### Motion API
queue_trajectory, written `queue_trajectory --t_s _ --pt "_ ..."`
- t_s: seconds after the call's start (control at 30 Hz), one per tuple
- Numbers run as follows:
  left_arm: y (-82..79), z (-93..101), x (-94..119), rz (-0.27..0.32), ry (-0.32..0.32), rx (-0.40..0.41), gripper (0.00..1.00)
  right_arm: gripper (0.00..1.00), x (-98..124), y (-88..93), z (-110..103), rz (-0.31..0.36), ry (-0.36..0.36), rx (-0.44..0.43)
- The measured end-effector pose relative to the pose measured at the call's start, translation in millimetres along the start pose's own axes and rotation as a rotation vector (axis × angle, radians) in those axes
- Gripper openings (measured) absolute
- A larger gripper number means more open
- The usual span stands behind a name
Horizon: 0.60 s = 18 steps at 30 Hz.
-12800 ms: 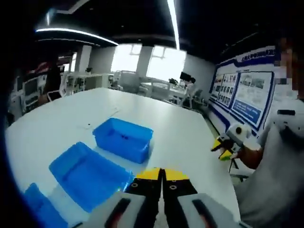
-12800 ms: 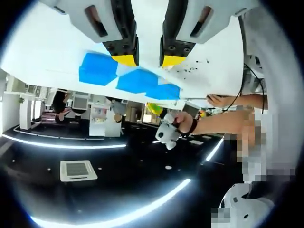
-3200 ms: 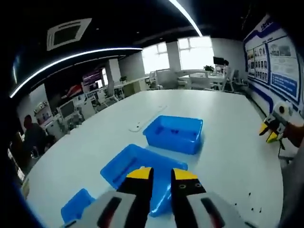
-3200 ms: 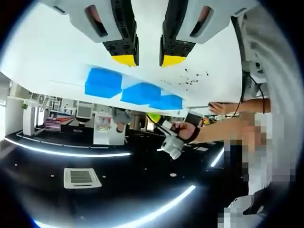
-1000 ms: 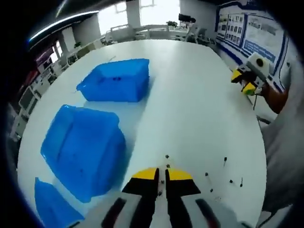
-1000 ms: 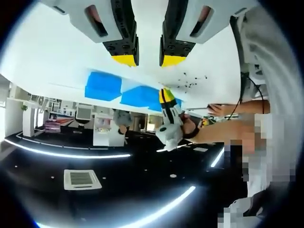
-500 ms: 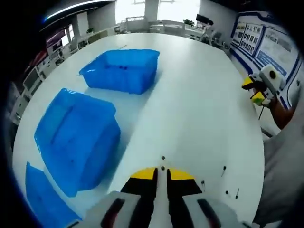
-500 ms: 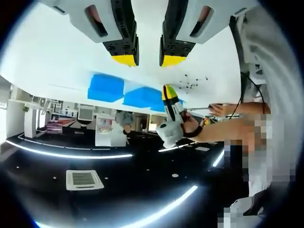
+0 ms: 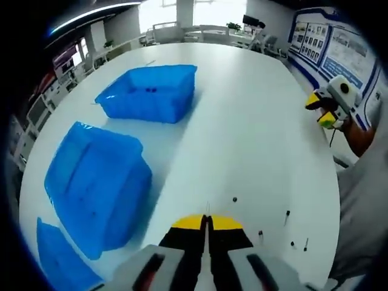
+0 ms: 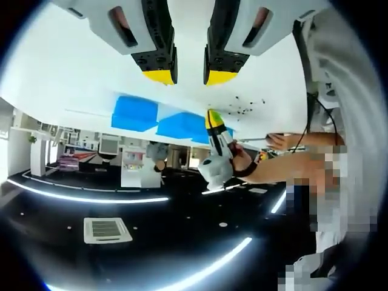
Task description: Pick up the resistors one by one and place each resistor into its matching bin, sorting the parts by color and model until every resistor is separated into the correct bin for its type
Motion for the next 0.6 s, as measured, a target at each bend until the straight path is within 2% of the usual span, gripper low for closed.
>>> queue_trajectory --t_s 0.13,0.23,0.33,0.4,0.43,0.47,0.53,0.6 --pt "-2.3 0.9 6.3 0.045 0.011 -0.003 0.04 0.2 0.7 1.8 2.0 0.0 0.003 -0.004" --pt "-10.5 5.8 18.3 0.13 0.064 -0.001 0.04 0.2 0.5 1.7 2.2 0.001 0.002 -0.005" --pt "-9.6 2.6 27.4 0.146 0.057 -0.001 0.04 0.2 -0.2 1.3 1.9 0.001 -0.001 -0.002" --pt "-5.3 -7.4 29.6 0.129 0.005 -0.002 0.04 0.2 -0.8 0.9 2.0 0.003 -0.004 -0.001" --pt "-1.2 -8.7 27.4 0.098 -0.013 -0.015 0.04 0.2 -1.0 0.8 2.1 0.003 -0.004 -0.001" --pt "1.8 -5.9 22.9 0.07 0.005 -0.01 0.06 0.2 -1.1 0.7 2.3 0.003 -0.004 -0.001" --pt "1.2 -3.8 18.1 0.06 0.003 -0.017 0.1 0.2 -1.3 0.7 2.4 0.003 -0.004 -0.001" --pt "2.2 0.0 11.9 0.025 0.001 -0.032 0.1 0.2 -1.6 1.1 2.6 0.003 -0.004 -0.002"
Point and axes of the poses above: the point that each gripper's makers call its tool centre point, and the gripper's own axes: x roughly backward along the fingers, z roughly to its right, y roughly out of its underside, the point moved 3 cm from there along x, roughly backward along the fingers, and after that the axes turned 15 degrees about -z, right-handed, at the moved point
